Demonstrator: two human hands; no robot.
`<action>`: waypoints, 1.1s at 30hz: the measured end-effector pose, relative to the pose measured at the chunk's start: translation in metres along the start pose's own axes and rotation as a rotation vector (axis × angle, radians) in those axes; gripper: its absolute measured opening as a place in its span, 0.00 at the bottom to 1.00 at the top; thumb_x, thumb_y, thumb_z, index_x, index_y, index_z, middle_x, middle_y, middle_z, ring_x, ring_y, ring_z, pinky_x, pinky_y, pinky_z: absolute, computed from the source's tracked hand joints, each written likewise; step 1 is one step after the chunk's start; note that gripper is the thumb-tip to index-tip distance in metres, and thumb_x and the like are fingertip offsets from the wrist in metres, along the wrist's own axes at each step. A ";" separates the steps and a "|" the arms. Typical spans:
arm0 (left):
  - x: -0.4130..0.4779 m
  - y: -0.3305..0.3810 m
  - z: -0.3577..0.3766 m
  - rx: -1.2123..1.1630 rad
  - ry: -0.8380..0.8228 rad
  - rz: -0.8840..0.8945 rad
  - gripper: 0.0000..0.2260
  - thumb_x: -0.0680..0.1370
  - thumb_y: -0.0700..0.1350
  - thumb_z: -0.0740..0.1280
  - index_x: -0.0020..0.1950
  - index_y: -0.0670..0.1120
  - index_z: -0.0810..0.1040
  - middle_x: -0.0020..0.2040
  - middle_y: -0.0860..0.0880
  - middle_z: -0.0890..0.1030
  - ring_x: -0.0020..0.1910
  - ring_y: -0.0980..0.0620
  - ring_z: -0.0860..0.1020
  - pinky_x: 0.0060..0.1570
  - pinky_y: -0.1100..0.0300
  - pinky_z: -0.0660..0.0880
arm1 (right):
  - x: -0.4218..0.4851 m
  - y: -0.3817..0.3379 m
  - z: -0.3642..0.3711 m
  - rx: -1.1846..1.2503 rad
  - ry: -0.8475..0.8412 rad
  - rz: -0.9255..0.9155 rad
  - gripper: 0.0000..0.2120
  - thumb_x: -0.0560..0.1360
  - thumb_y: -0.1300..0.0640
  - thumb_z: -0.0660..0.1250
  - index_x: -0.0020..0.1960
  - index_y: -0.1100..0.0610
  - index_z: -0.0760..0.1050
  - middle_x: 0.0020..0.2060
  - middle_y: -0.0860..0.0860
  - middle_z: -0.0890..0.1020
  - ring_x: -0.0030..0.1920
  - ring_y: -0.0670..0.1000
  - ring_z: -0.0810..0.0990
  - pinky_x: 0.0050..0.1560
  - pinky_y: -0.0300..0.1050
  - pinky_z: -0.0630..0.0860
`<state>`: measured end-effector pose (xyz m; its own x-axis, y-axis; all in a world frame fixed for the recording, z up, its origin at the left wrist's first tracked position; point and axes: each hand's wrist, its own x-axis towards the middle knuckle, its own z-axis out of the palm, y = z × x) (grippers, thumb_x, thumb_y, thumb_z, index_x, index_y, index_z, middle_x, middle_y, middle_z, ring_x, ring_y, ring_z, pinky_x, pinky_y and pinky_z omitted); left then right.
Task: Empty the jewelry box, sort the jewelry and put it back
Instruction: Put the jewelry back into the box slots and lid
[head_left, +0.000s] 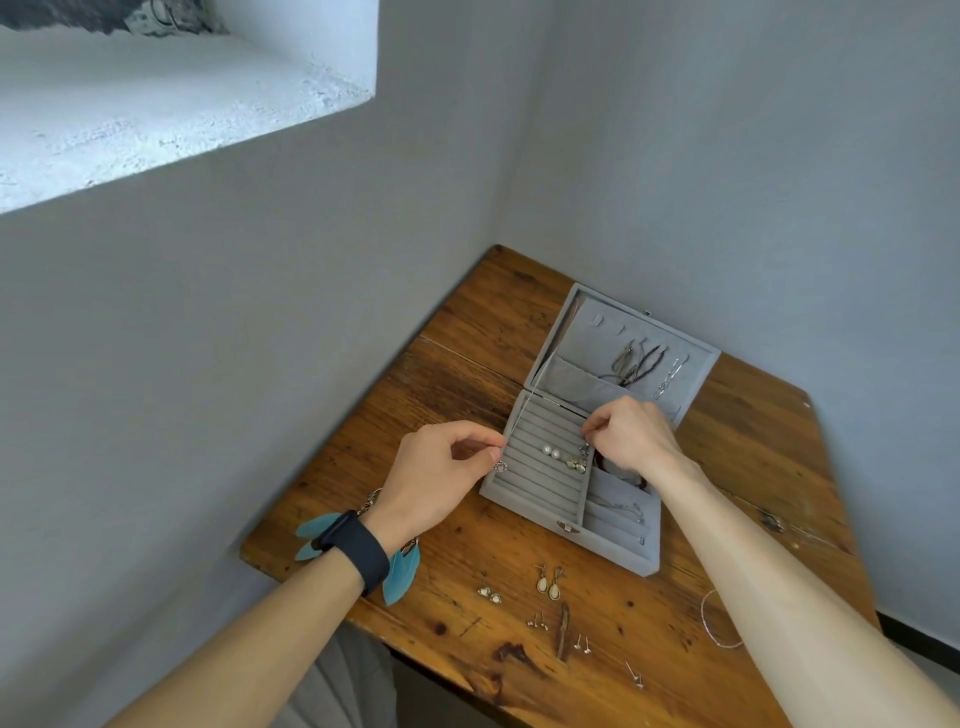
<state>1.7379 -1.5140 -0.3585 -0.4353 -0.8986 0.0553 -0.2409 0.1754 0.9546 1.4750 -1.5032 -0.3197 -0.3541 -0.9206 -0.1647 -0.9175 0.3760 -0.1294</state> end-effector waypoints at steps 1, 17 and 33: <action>0.000 0.000 0.001 -0.002 -0.002 -0.001 0.07 0.77 0.47 0.72 0.52 0.59 0.84 0.46 0.65 0.83 0.50 0.70 0.77 0.47 0.79 0.70 | 0.000 -0.001 0.000 -0.001 0.013 0.007 0.11 0.78 0.58 0.65 0.52 0.47 0.85 0.51 0.48 0.86 0.56 0.53 0.81 0.57 0.51 0.80; 0.028 0.016 0.023 0.123 -0.064 0.097 0.05 0.78 0.47 0.72 0.52 0.55 0.85 0.46 0.62 0.83 0.50 0.71 0.77 0.49 0.79 0.70 | -0.039 0.025 0.012 0.317 0.281 0.087 0.07 0.78 0.53 0.68 0.53 0.47 0.84 0.49 0.45 0.86 0.51 0.48 0.83 0.52 0.41 0.77; 0.104 0.033 0.092 0.534 -0.248 0.048 0.03 0.75 0.46 0.74 0.48 0.54 0.86 0.40 0.60 0.83 0.41 0.65 0.80 0.39 0.76 0.74 | -0.100 0.058 0.088 0.336 0.453 0.114 0.21 0.80 0.51 0.65 0.70 0.57 0.72 0.68 0.52 0.73 0.66 0.52 0.71 0.65 0.47 0.73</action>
<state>1.6046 -1.5646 -0.3484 -0.6310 -0.7749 -0.0370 -0.5914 0.4497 0.6693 1.4727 -1.3801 -0.3968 -0.5578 -0.7976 0.2296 -0.7871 0.4206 -0.4512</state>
